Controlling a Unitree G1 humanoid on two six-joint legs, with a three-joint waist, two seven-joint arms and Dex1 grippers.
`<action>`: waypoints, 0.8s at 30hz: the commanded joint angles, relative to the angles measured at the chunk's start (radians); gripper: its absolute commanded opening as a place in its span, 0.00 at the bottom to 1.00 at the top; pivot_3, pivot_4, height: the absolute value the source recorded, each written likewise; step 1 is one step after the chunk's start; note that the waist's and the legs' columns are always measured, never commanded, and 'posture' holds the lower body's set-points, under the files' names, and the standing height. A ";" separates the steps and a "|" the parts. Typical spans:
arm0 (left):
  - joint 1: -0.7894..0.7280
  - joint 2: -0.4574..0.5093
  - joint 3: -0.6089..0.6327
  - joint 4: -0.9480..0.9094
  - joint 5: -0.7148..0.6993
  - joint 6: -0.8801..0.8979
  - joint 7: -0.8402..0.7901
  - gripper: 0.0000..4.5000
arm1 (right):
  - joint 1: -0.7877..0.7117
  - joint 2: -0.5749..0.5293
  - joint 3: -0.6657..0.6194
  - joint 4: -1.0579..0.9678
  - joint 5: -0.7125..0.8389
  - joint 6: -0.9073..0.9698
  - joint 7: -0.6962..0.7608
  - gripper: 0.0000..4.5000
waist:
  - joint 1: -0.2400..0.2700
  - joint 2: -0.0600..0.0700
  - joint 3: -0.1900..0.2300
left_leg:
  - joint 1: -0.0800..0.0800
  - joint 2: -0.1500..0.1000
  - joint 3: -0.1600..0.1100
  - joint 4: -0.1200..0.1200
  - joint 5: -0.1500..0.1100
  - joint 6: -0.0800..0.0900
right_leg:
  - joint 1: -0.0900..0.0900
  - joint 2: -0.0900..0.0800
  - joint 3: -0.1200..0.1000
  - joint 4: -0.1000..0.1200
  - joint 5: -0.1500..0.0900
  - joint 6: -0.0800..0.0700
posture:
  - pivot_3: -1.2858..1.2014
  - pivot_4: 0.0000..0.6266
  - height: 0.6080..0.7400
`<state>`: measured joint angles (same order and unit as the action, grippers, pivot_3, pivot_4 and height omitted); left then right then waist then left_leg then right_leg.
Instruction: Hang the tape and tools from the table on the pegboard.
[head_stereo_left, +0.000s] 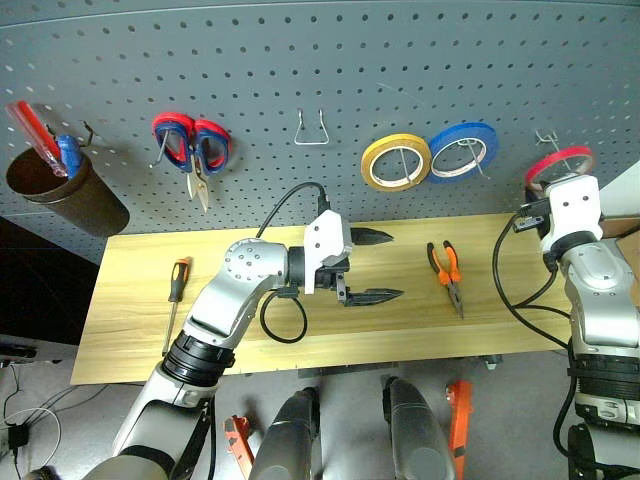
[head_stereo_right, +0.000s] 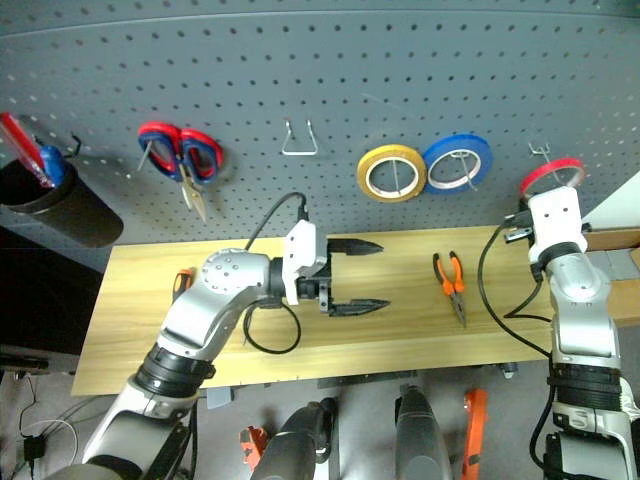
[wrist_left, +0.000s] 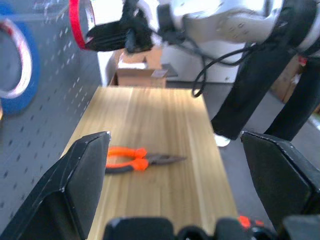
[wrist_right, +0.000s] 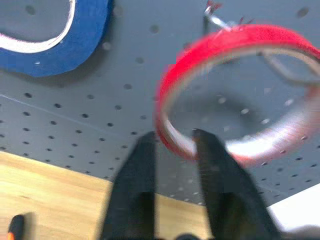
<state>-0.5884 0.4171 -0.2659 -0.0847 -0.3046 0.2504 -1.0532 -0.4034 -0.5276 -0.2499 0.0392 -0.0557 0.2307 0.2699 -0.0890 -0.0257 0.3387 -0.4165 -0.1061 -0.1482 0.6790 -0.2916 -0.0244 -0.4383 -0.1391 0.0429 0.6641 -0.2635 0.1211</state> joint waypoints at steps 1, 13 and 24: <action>0.028 0.034 0.043 0.014 0.022 -0.045 0.008 1.00 | 0.090 0.037 0.000 -0.153 0.018 0.077 -0.019 0.52 | 0.000 0.000 0.000 | 0.000 0.000 0.000 0.000 0.000 0.000 | -0.001 0.000 0.000 0.000 0.000 0.000 | 0.46 0.62 1.00; 0.075 0.190 0.044 0.152 0.093 -0.134 -0.108 1.00 | 0.162 0.321 0.187 -0.492 0.025 0.760 -0.147 0.99 | -0.012 0.001 0.000 | 0.001 0.003 -0.001 0.000 0.000 0.000 | -0.003 0.001 0.000 0.002 0.002 -0.003 | 0.45 0.63 1.00; 0.060 0.174 0.029 0.159 0.091 -0.099 -0.154 1.00 | -0.034 0.295 0.196 -0.101 0.055 0.733 -0.107 0.99 | -0.020 0.002 0.001 | 0.000 0.004 0.000 -0.001 0.000 0.000 | -0.004 0.000 -0.002 0.001 0.002 -0.003 | 0.46 0.62 1.00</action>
<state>-0.5266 0.5929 -0.2331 0.1110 -0.2123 0.1479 -1.2070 -0.4261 -0.2210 -0.0495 -0.0820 -0.0138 0.9923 0.1536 -0.1087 -0.0240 0.3395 -0.4164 -0.1025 -0.1481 0.6782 -0.2917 -0.0243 -0.4421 -0.1389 0.0407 0.6650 -0.2614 0.1180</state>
